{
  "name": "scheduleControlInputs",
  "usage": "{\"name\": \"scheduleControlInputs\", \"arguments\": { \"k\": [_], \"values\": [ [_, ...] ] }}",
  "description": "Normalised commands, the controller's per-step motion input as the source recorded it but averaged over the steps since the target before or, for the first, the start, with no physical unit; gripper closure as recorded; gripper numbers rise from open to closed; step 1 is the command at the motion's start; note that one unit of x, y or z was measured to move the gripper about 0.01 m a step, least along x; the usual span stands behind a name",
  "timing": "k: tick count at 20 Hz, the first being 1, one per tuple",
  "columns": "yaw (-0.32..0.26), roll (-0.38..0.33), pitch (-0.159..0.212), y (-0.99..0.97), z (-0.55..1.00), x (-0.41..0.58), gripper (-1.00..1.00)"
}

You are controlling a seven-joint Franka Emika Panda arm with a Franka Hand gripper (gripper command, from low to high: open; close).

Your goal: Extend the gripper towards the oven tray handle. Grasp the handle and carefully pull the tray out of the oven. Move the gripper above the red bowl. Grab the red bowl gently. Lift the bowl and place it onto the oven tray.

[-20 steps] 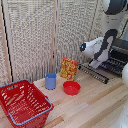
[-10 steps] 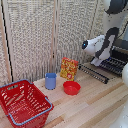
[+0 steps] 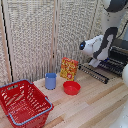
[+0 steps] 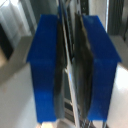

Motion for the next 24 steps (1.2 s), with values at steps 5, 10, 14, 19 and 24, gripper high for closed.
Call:
{"name": "scheduleControlInputs", "arguments": {
  "k": [5, 10, 14, 19, 24],
  "values": [
    [-0.014, 0.007, 0.016, 0.93, -0.16, 0.145, 1.0],
    [-0.004, 0.005, 0.025, 0.61, -0.12, 0.166, 1.0],
    [0.014, 0.016, 0.024, 0.0, 0.0, 0.156, -1.0],
    [-0.032, 0.015, -0.003, 0.0, 0.54, 0.18, -1.0],
    [-0.074, 0.0, 0.0, 0.03, 0.95, 0.159, -1.0]
  ]
}}
